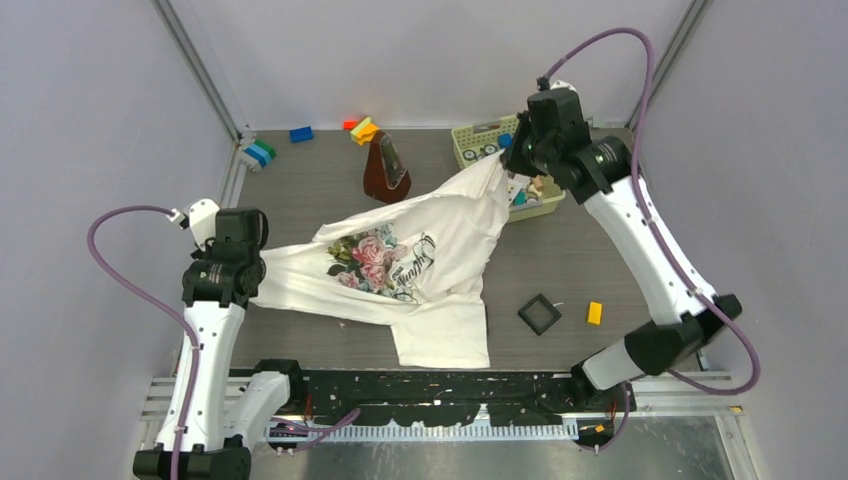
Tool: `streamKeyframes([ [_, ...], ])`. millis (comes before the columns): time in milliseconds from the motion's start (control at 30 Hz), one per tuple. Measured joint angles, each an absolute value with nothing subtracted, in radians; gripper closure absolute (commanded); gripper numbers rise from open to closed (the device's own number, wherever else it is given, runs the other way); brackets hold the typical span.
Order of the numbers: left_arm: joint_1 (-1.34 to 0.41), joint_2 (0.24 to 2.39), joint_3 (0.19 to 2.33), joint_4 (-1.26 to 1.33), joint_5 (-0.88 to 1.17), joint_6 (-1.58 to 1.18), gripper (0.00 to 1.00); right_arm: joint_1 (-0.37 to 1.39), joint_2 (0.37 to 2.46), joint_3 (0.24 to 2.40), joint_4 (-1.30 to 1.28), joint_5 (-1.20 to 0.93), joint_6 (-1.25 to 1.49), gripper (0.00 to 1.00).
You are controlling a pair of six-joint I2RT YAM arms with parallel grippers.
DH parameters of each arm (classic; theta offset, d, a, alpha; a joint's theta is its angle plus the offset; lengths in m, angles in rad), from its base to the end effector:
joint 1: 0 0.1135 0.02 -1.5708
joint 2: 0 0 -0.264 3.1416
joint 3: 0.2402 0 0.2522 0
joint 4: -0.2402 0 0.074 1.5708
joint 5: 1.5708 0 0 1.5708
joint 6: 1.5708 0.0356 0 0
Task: Remove the brooch from the garment
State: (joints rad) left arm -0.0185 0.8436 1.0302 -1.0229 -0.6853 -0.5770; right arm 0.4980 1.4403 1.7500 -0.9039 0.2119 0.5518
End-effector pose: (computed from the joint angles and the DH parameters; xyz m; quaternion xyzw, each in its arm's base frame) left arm 0.1425 0.0199 0.3397 -0.3583 0.8118 0.2006 0.4153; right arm 0.2591 0.1323 0.4461 0.0732 0.8765 0.1530 0.4505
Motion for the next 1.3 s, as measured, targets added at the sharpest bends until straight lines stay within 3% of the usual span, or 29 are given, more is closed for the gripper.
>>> streamKeyframes([
  [267, -0.018, 0.905, 1.011, -0.972, -0.733, -0.627, 1.00, 0.405, 1.890, 2.243, -0.934, 0.196, 0.548, 0.98],
  [333, -0.016, 0.929, 1.005, -0.957, -0.733, -0.633, 1.00, 0.402, 1.961, 2.329, -0.924, 0.195, 0.538, 0.80],
  [367, -0.015, 0.940, 1.000, -0.950, -0.732, -0.639, 1.00, 0.401, 1.982, 2.355, -0.920, 0.192, 0.533, 0.58],
  [433, -0.014, 0.956, 0.986, -0.936, -0.727, -0.647, 0.99, 0.401, 2.013, 2.398, -0.906, 0.168, 0.521, 0.37],
  [567, -0.012, 0.962, 0.961, -0.907, -0.684, -0.645, 0.86, 0.401, 2.006, 2.380, -0.893, 0.098, 0.501, 0.33],
  [600, -0.012, 0.963, 0.958, -0.900, -0.668, -0.643, 0.78, 0.401, 1.993, 2.343, -0.884, 0.076, 0.498, 0.30],
  [667, -0.012, 0.971, 0.957, -0.890, -0.631, -0.640, 0.51, 0.406, 1.946, 2.219, -0.862, 0.049, 0.495, 0.26],
  [700, -0.012, 0.975, 0.957, -0.885, -0.615, -0.635, 0.41, 0.414, 1.907, 2.123, -0.848, 0.042, 0.495, 0.25],
  [767, -0.011, 0.985, 0.957, -0.873, -0.579, -0.630, 0.28, 0.440, 1.826, 1.911, -0.809, 0.034, 0.495, 0.24],
  [833, -0.011, 0.991, 0.957, -0.864, -0.535, -0.619, 0.20, 0.483, 1.746, 1.702, -0.772, 0.036, 0.501, 0.25],
  [1033, -0.014, 0.988, 0.953, -0.777, -0.106, -0.458, 0.22, 0.642, 1.566, 1.235, -0.670, 0.050, 0.546, 0.37],
  [1133, -0.031, 0.966, 0.902, -0.679, 0.102, -0.433, 0.23, 0.721, 1.513, 1.111, -0.608, 0.068, 0.581, 0.40],
  [1300, -0.076, 1.039, 0.847, -0.576, 0.261, -0.442, 0.22, 0.859, 1.460, 1.011, -0.548, 0.144, 0.635, 0.41],
])
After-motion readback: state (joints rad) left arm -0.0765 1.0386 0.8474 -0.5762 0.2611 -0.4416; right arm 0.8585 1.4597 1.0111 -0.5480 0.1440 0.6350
